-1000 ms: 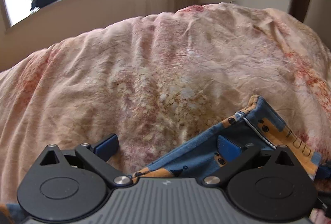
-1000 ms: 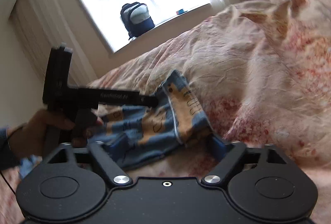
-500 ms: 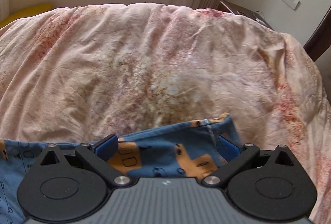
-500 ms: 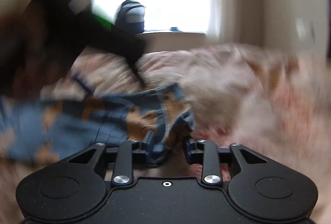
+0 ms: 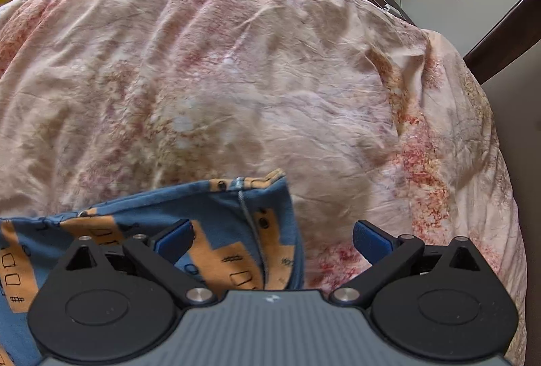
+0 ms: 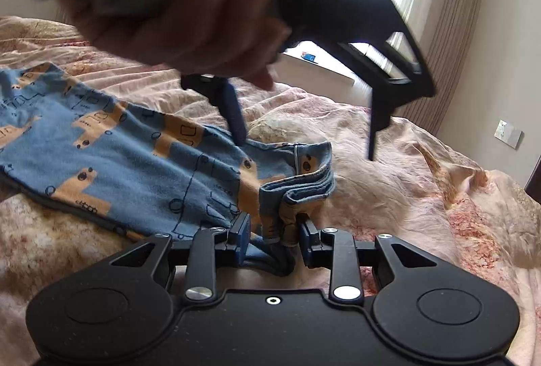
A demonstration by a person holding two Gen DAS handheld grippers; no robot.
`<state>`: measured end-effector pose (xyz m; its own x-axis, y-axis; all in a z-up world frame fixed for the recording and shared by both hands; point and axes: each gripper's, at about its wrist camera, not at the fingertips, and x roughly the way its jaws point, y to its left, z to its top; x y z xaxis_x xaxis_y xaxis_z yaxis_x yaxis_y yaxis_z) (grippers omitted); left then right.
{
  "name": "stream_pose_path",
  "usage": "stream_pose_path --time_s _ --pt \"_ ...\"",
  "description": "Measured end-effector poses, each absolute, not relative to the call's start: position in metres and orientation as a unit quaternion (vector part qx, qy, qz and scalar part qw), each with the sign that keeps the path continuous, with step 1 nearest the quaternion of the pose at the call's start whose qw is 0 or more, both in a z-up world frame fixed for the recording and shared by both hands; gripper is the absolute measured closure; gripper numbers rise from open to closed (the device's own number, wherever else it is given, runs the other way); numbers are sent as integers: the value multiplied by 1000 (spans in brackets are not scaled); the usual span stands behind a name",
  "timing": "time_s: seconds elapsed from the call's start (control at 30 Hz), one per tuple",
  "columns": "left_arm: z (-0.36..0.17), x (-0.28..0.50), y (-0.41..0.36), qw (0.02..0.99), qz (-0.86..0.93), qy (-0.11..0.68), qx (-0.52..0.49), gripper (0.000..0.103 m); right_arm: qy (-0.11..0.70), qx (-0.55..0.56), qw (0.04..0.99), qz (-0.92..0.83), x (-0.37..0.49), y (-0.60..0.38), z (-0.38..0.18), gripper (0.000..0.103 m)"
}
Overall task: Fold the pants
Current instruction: 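Hold the pants hem with the right gripper and fold it over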
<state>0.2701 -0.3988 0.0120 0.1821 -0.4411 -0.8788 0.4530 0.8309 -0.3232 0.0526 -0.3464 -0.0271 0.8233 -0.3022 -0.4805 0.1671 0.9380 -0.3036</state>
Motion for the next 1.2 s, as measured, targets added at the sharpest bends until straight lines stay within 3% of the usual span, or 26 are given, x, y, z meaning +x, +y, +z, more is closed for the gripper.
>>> stream_pose_path --time_s 0.07,0.2,0.27,0.57,0.7,0.77,0.83,0.9,0.93,0.97,1.1,1.2 --pt "13 269 -406 771 -289 567 17 3 270 -124 947 -124 53 -347 -27 70" --pt "7 268 -418 766 -288 571 61 31 267 -119 948 -121 51 -347 -28 70" --pt "2 268 -421 763 -278 577 83 53 267 -112 950 -120 50 -349 -28 70" --pt "0 276 -399 751 -295 591 4 82 257 -82 956 -115 47 -357 -25 70" --pt "-1 286 -384 738 -301 603 -40 85 253 -71 958 -113 46 -359 -22 71" --pt "-1 287 -377 733 -306 605 -55 85 250 -77 959 -113 46 -357 -22 82" --pt "0 288 -371 729 -317 603 -70 85 243 -86 959 -114 44 -354 -20 85" --pt "1 288 -360 721 -324 604 -97 71 237 -107 959 -113 42 -346 -18 86" --pt "0 288 -354 712 -328 610 -112 49 235 -121 958 -110 42 -342 -18 86" --pt "1 288 -351 704 -333 616 -122 39 233 -135 957 -107 43 -337 -17 86" --pt "11 279 -348 718 -348 595 -94 40 231 -174 952 -98 45 -324 -16 86" --pt "18 273 -347 740 -334 582 -53 55 232 -197 948 -94 45 -316 -15 86"
